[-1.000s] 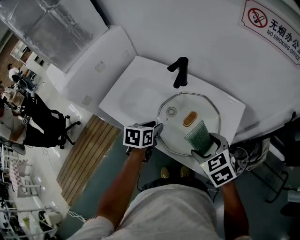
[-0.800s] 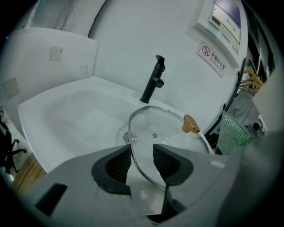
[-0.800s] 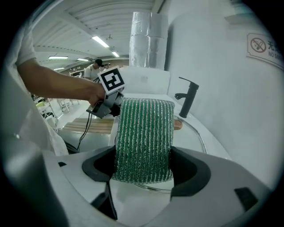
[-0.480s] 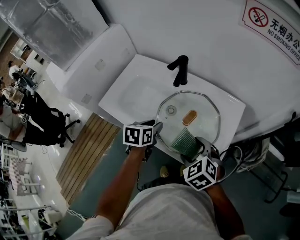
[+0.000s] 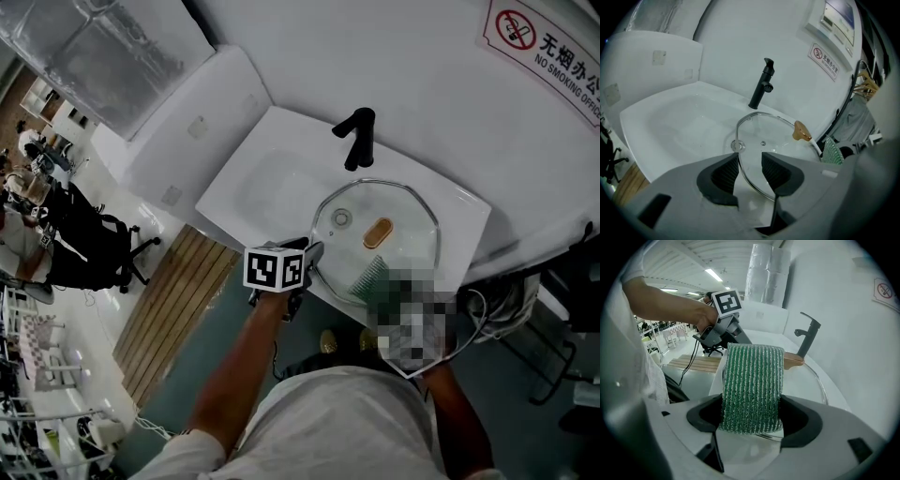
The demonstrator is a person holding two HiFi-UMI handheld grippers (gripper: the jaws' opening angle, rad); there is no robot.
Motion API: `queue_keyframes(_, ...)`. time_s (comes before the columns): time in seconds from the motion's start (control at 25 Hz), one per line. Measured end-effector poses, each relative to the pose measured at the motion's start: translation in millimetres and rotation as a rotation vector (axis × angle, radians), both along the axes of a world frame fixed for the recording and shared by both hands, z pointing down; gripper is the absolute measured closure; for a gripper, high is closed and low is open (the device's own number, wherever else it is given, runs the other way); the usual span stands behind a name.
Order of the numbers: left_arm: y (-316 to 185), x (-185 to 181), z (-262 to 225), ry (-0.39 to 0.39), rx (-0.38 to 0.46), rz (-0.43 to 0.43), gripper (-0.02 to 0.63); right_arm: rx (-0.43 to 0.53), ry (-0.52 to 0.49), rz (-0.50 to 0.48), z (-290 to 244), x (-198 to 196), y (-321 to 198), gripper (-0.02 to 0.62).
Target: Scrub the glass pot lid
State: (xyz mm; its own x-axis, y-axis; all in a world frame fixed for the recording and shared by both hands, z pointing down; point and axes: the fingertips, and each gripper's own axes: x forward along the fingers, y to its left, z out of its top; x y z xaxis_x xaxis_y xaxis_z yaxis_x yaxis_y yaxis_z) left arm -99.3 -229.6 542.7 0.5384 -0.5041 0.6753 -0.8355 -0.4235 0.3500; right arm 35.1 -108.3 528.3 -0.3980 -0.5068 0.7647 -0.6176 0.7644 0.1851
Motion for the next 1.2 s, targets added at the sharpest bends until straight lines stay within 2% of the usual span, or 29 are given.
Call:
queue_keyframes(0.24,0,1,1,-0.01,-0.002,0.002,0.44,-0.041,-0.073,0.024,-1,27,-5,0.247)
queue_keyframes(0.68,-1,1,0,-0.04,-0.007,0.001,0.44,-0.13,-0.373,0.147,-20,68,-23,0.247)
queue_keyframes(0.88,-1,1,0,-0.053,-0.008,0.004,0.44,-0.17,-0.455,0.163,-23,73,-25,0.247)
queue_keyframes(1.2,1,2,-6,-0.081,0.028,0.004,0.433,-0.129,-0.533,0.149,-55,71,-30,0.247)
